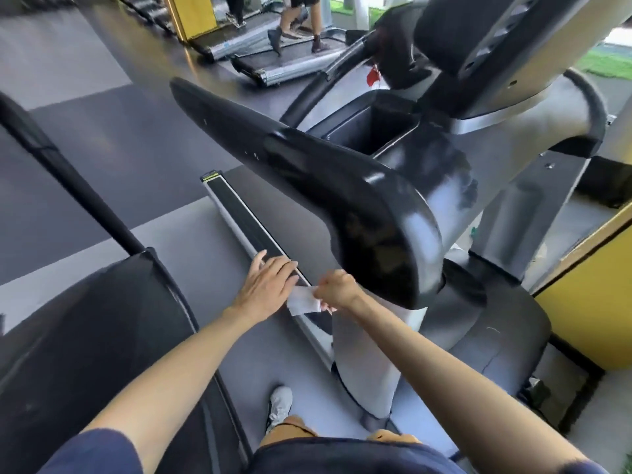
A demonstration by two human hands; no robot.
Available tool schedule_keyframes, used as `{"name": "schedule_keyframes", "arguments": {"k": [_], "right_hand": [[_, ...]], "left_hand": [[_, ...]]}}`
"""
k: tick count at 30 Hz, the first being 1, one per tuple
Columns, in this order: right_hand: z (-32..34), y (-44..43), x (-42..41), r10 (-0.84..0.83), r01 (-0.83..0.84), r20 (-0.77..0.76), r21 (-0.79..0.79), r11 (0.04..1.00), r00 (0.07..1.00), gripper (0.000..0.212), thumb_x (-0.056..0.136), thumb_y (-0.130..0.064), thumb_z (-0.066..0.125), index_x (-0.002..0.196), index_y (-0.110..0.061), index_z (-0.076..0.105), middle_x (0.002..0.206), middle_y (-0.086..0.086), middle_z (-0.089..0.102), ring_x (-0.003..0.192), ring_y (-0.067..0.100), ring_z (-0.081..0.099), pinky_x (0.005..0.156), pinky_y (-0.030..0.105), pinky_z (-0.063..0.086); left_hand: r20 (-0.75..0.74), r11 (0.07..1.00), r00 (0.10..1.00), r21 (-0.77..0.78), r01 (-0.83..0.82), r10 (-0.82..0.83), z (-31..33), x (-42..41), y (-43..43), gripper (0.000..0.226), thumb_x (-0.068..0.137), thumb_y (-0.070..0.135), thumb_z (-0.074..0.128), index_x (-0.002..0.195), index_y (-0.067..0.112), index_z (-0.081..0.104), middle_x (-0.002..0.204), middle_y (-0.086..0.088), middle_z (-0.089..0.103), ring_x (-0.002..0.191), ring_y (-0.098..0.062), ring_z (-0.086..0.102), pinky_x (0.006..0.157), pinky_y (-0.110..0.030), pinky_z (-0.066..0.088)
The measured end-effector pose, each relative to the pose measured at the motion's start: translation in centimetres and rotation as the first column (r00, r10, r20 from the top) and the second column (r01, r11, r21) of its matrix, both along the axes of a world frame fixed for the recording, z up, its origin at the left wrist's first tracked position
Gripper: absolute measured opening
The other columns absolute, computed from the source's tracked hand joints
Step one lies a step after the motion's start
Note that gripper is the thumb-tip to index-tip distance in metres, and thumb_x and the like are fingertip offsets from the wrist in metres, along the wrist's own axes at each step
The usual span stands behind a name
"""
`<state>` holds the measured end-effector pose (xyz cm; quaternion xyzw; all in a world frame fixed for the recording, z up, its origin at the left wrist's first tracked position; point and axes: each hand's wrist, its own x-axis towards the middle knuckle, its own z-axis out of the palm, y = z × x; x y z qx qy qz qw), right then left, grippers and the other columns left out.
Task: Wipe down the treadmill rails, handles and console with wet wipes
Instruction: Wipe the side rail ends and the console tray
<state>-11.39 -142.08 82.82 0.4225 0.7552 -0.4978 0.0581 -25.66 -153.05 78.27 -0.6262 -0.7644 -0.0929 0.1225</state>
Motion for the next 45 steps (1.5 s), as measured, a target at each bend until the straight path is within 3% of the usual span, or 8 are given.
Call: {"name": "schedule_keyframes", "arguments": {"k": [3,7,13,17,21,28,38,45], "right_hand": [[2.7,0.5,-3.9,0.011,-0.001,-0.076,0.128,0.992,0.997,0.032,0.083,-0.003,0.052,0.054,-0.017,0.048,0.063,0.005,0.065,0.052,0.013,0.054,0.054,0.022,0.048],[6.7,1.7,-8.7,-0.12,0.174,-0.31,0.152,0.973,0.943,0.021,0.08,-0.005,0.053,0.062,-0.017,0.056,0.073,0.01,0.069,0.06,0.015,0.054,0.064,0.027,0.048],[12.2,6.1,-15.5,-0.251,0.372,-0.592,0.09,0.924,0.766,0.016,0.079,-0.006,0.059,0.071,-0.019,0.063,0.067,0.007,0.069,0.069,0.022,0.068,0.078,0.043,0.057],[15.5,9.2,-18.8,-0.285,0.439,-0.682,0.059,0.897,0.673,0.005,0.088,-0.01,0.06,0.089,-0.007,0.065,0.077,0.012,0.07,0.074,0.026,0.069,0.077,0.037,0.058],[17.9,11.9,-20.0,-0.299,0.471,-0.72,0.043,0.881,0.626,0.005,0.092,-0.012,0.06,0.092,-0.016,0.063,0.082,0.009,0.069,0.07,0.014,0.064,0.069,0.026,0.055],[18.9,17.3,-19.5,-0.37,0.578,-0.679,0.098,0.81,0.634,0.007,0.09,-0.009,0.062,0.092,-0.005,0.068,0.08,0.011,0.068,0.066,0.015,0.061,0.06,0.021,0.048],[19.8,21.2,-18.6,-0.456,0.73,-0.687,0.16,0.665,0.566,0.04,0.08,0.002,0.061,0.112,-0.021,0.054,0.101,0.006,0.062,0.081,0.016,0.06,0.069,0.027,0.053],[19.3,22.7,-20.1,-0.622,0.937,-0.743,0.019,0.348,0.246,0.032,0.08,0.009,0.059,0.099,-0.017,0.063,0.093,0.013,0.068,0.08,0.021,0.062,0.064,0.028,0.051]], "left_hand": [[0.191,0.985,0.972,0.08,-0.156,0.138,3.1,-3.1,0.6,0.047,0.097,0.033,0.028,0.117,0.008,0.062,0.115,-0.006,0.066,0.107,-0.026,0.061,0.103,-0.036,0.025],[0.55,0.926,0.799,0.117,-0.36,0.241,8.0,-8.0,3.0,0.038,0.103,0.03,0.033,0.133,0.015,0.05,0.135,-0.004,0.055,0.121,-0.027,0.051,0.097,-0.036,0.038],[0.904,0.888,0.424,0.242,-0.391,-0.06,15.1,-15.2,10.3,0.02,0.098,0.036,0.044,0.103,0.029,0.062,0.095,0.005,0.065,0.085,-0.016,0.064,0.077,-0.033,0.05],[0.909,0.887,0.324,0.359,-0.291,-0.262,19.6,-18.7,15.0,0.014,0.094,0.016,0.056,0.09,0.025,0.065,0.083,0.01,0.065,0.077,-0.006,0.061,0.067,-0.02,0.048],[0.936,0.904,0.212,0.331,-0.271,-0.28,22.2,-21.1,18.9,0.012,0.091,0.015,0.061,0.084,0.024,0.065,0.08,0.006,0.066,0.078,-0.012,0.062,0.073,-0.031,0.052],[0.918,0.946,0.259,0.321,-0.039,-0.3,25.2,-20.5,25.4,0.013,0.09,0.017,0.063,0.084,0.027,0.058,0.087,0.003,0.063,0.08,-0.012,0.059,0.058,-0.02,0.049],[0.908,0.904,0.232,0.263,0.336,-0.35,26.5,-19.3,34.6,0.011,0.092,0.015,0.062,0.102,0.012,0.063,0.084,-0.007,0.065,0.068,-0.015,0.059,0.049,-0.021,0.047],[0.914,0.697,0.079,0.244,0.674,-0.397,27.4,-20.0,39.2,0.023,0.092,0.013,0.061,0.114,0.018,0.059,0.086,-0.005,0.066,0.069,-0.013,0.062,0.064,-0.03,0.053]]}}
